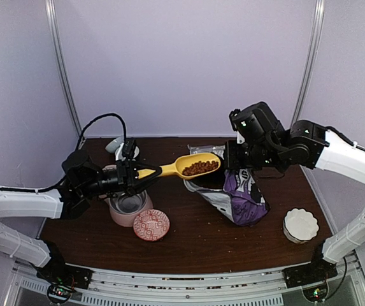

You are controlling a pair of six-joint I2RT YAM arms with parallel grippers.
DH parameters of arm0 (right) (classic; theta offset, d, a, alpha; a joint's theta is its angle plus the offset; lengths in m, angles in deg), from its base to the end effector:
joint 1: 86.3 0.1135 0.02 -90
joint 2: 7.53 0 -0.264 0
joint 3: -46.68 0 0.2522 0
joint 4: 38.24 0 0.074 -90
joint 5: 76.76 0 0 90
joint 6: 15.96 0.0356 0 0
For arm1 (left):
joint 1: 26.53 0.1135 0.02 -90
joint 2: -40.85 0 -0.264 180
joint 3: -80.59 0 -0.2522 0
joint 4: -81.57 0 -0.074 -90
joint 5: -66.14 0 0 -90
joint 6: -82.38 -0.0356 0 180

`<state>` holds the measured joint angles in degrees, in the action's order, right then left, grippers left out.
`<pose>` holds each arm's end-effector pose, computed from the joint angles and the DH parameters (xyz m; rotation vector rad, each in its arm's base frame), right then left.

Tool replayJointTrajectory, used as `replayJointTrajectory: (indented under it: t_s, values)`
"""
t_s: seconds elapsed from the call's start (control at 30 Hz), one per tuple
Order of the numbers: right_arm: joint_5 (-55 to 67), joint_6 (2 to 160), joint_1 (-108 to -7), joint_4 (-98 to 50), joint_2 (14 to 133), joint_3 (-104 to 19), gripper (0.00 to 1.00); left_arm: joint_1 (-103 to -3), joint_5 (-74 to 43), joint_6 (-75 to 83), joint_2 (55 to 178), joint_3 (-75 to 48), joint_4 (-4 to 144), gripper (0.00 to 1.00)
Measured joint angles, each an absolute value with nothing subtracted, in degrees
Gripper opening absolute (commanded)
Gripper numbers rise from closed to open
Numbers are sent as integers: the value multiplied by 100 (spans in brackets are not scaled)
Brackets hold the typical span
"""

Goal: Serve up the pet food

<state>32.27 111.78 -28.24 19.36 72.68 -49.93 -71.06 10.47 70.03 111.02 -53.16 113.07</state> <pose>0.1675 0.2468 0.3740 -0.2324 2.2831 0.5130 0.1737 -0.1991 0.2732 0.0945 1.8866 -2.0467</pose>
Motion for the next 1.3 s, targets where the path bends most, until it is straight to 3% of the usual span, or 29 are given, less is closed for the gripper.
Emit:
replayJointTrajectory:
  t_s: [0.6,1.03,1.3]
  values:
    - [3205,11196,-2857,1881,7222,-4936,0,-6949,1141,7341,10958,-5327,11554,0]
    - [3207,11196,-2924,1868,7143,-4899,0,-5568,1062,7418,9784,-5998,10629,0]
    - [3205,11196,-2962,1835,7143,-4879,0,-4215,1436,7226,8861,-6483,9681,0]
